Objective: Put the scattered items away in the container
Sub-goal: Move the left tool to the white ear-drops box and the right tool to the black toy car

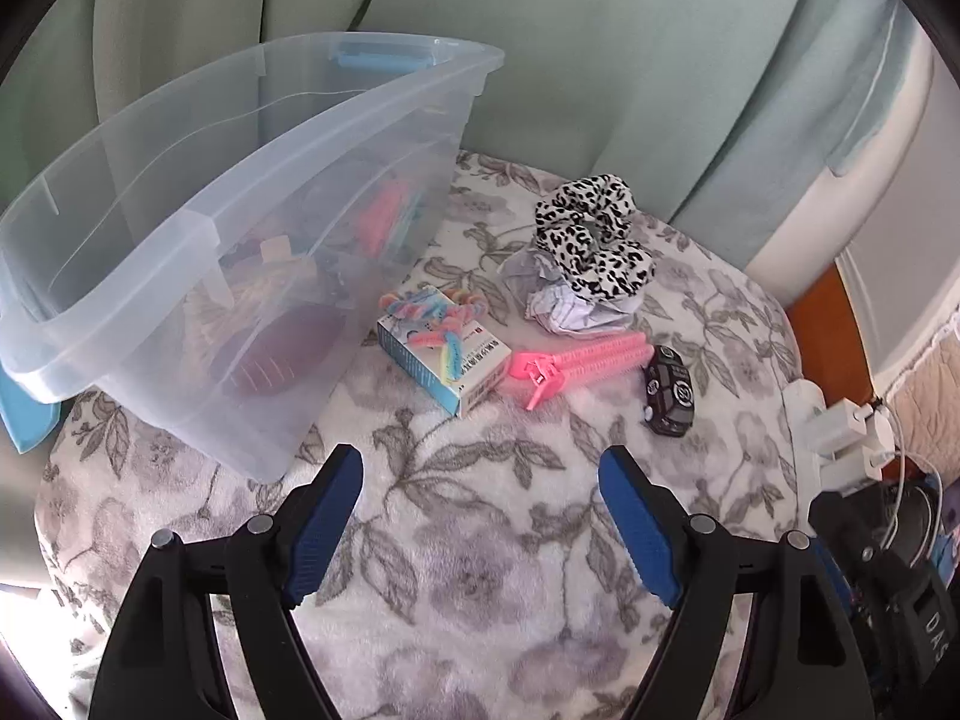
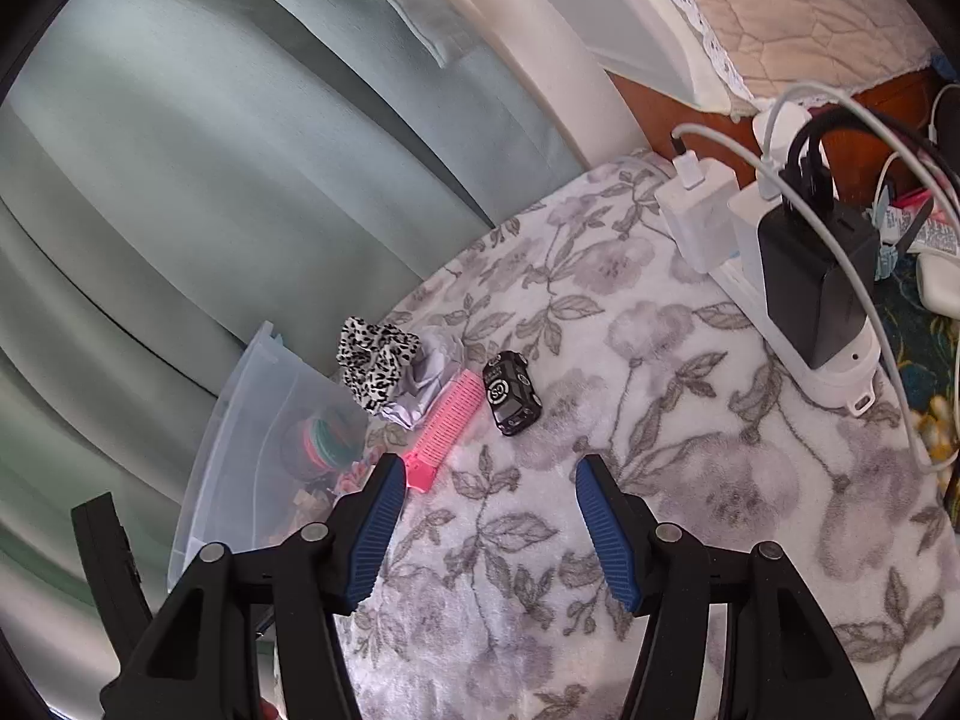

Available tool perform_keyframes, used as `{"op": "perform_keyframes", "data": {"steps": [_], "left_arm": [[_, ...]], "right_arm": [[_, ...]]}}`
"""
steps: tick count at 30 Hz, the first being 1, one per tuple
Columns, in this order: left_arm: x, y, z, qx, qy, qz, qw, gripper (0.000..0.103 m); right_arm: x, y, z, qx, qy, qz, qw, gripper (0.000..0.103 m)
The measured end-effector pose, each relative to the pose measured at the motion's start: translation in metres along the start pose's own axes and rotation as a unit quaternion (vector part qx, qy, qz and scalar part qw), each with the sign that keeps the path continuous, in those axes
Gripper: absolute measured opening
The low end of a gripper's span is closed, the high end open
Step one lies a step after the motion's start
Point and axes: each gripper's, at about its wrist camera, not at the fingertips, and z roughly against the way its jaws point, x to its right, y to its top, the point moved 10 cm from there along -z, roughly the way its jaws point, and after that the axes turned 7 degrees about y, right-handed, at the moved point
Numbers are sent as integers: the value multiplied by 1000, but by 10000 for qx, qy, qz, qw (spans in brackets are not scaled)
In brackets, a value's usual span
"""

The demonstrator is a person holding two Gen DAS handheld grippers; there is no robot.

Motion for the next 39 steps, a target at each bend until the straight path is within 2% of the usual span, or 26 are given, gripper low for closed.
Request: {"op": "perform_keyframes", "data": {"steps": [4,6,7,11,13,15,18,22,25,33,39], "left_arm": [[3,11,-12,250,172,-142,9994,77],[2,17,-22,300,276,-180,9990,67],[1,19,-28,242,287,-119,9992,66],[-2,16,-55,-86,372,64,9992,66],[2,17,-65,-181,262,213,9993,66],[1,22,-75,-254,376,342,9984,66],[-2,30,-83,-259,419,671,9965,66],[-3,37,-95,-288,539,819,9948,66],[-11,42,-101,-209,784,914,9925,66],[-11,39,-95,-128,534,785,9954,59],[-6,18,-75,-203,202,122,9995,54]], "right_arm": [[14,-11,-22,-255,-17,-48,9997,62],[19,-17,-32,-366,-2,-81,9993,62],[21,-20,-37,-423,-2,-107,9990,62],[28,-29,-52,-603,-42,-142,9981,62],[29,-33,-57,-684,-49,-91,9976,62],[32,-35,-63,-770,-116,-58,9969,62],[36,-36,-68,-815,-114,-76,9966,63],[36,-33,-71,-835,-120,8,9964,63],[35,-32,-73,-847,-133,52,9963,63],[34,-30,-73,-850,-126,89,9963,63],[28,-25,-81,-857,-113,142,9962,64]]}}
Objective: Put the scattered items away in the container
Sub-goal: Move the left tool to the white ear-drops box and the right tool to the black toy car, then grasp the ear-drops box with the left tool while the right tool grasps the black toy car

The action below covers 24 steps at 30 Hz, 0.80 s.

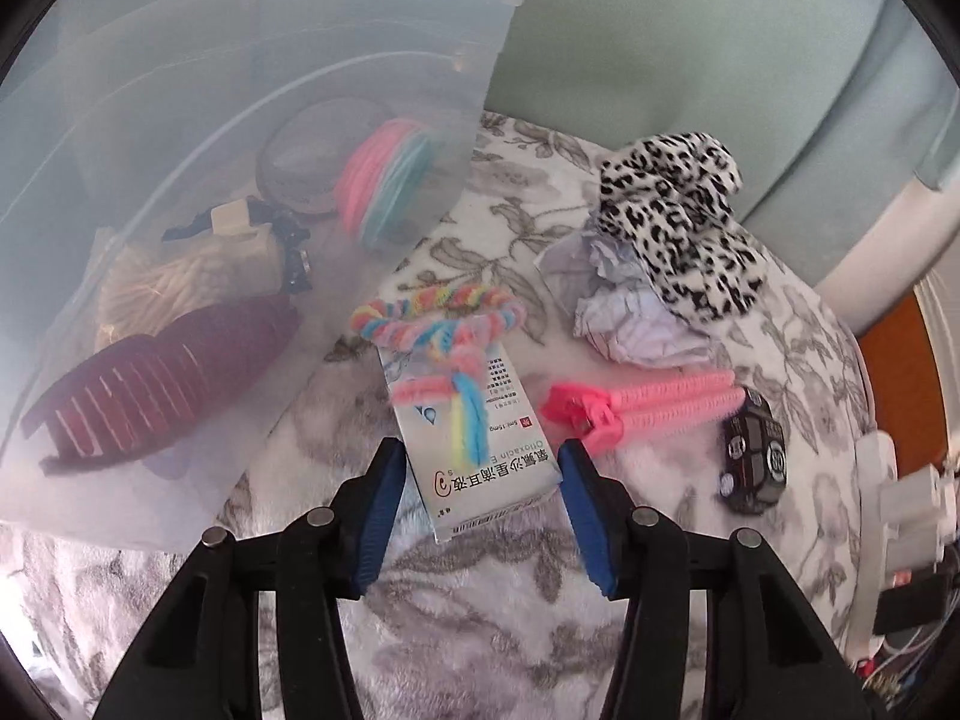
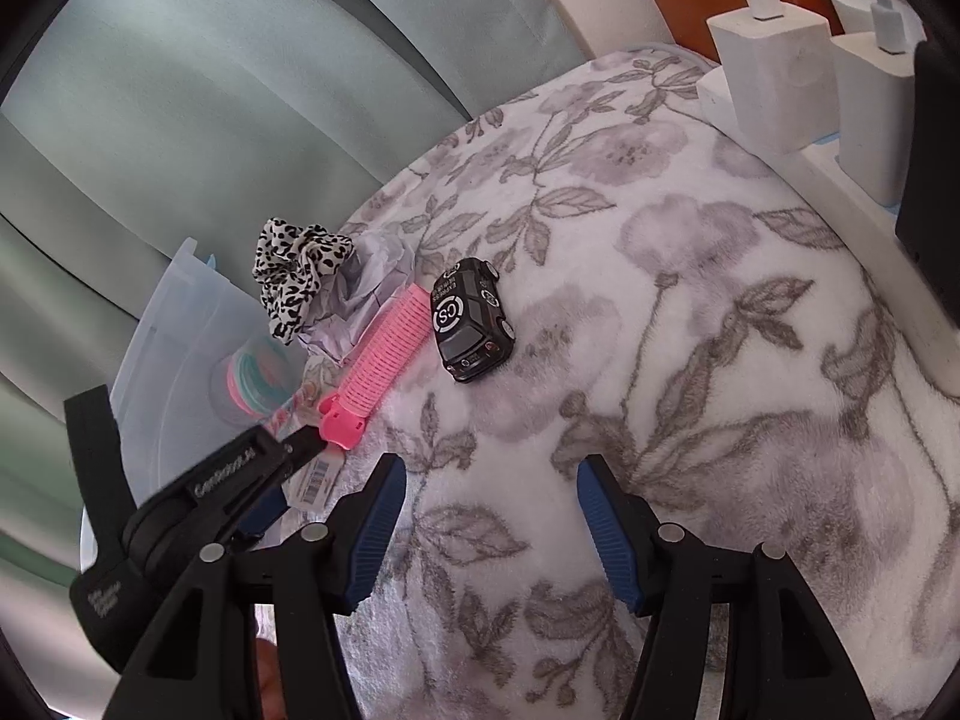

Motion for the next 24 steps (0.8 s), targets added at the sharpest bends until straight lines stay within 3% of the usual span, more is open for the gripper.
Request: {"op": "perform_keyframes", "data": {"steps": [9,15,20,22,24], "left_arm": [[-10,-22,15,-24,-47,-821,9966,53],[-13,-24,-1,-224,148,-952,9951,53],[-13,-16,-5,-120,236,-1023,9944,54],[-14,-14,-6,-70,252,-1044,9942,54],[-16,-12,-5,-44,244,-1046,9942,53]], "right_arm": [[-6,21,-25,-143,-291,304,9990,64],[-16,39,-46,-195,-620,771,9949,64],[-20,48,-61,-190,-926,1171,9886,61],[-21,51,-65,-165,-1050,1291,9859,53],[-20,52,-67,-148,-1231,1398,9824,38]]}}
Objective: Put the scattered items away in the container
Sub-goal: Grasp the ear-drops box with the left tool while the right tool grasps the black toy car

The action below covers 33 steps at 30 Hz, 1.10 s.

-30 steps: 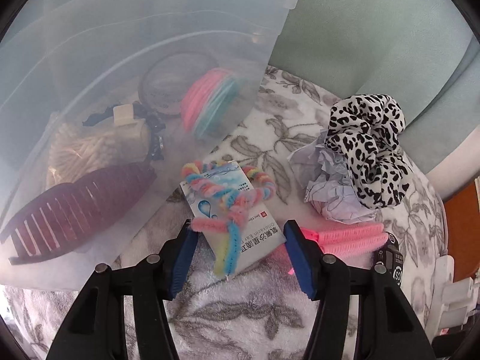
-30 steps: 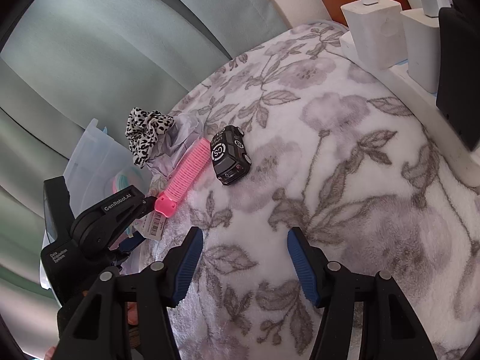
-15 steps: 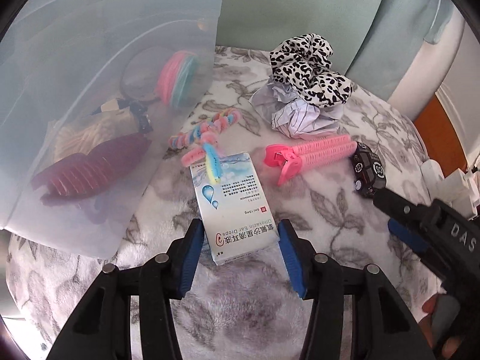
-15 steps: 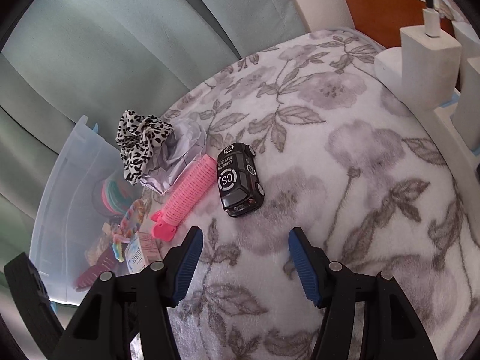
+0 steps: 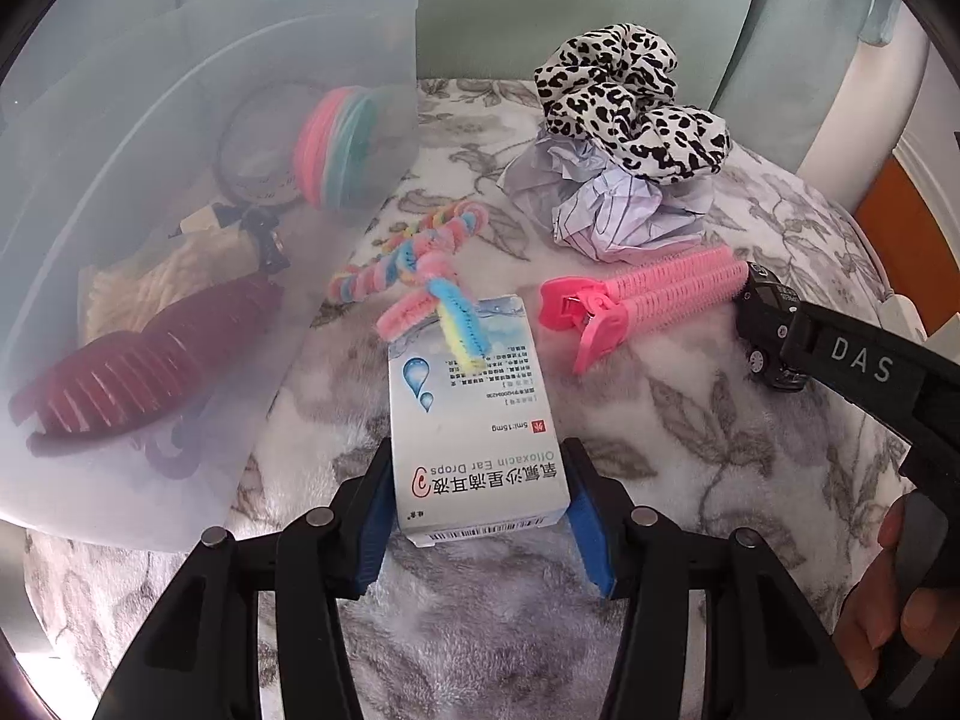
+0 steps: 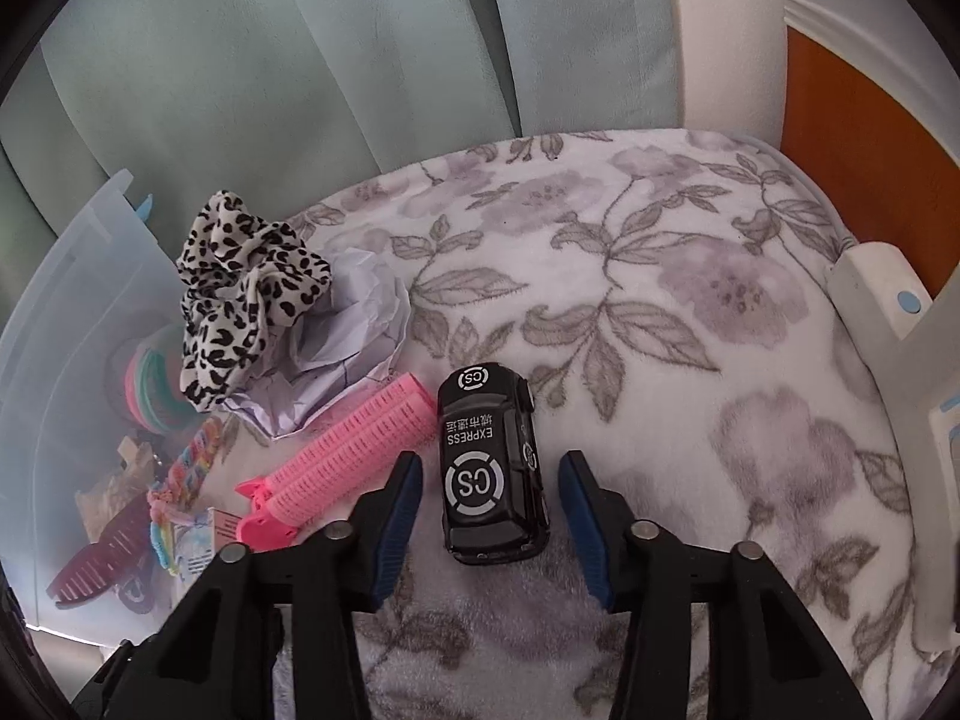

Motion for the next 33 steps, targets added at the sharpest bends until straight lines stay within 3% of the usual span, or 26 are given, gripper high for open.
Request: {"op": "perform_keyframes", "data": {"steps": [17,27,33], "left_arm": [[-21,-24,19,-38,-177,-374,9991,50],[-40,-41,32,-137,-172,-583,9981,50],[-56,-43,48,-161,-181,-514,9984,50]], "right_arm": [[-1,-58,44,4,513,-910,9945,36],[-15,-92,64,-193,741,-1065,9914,36],[-22,-88,91,3,770,-1014,9919,36]]}}
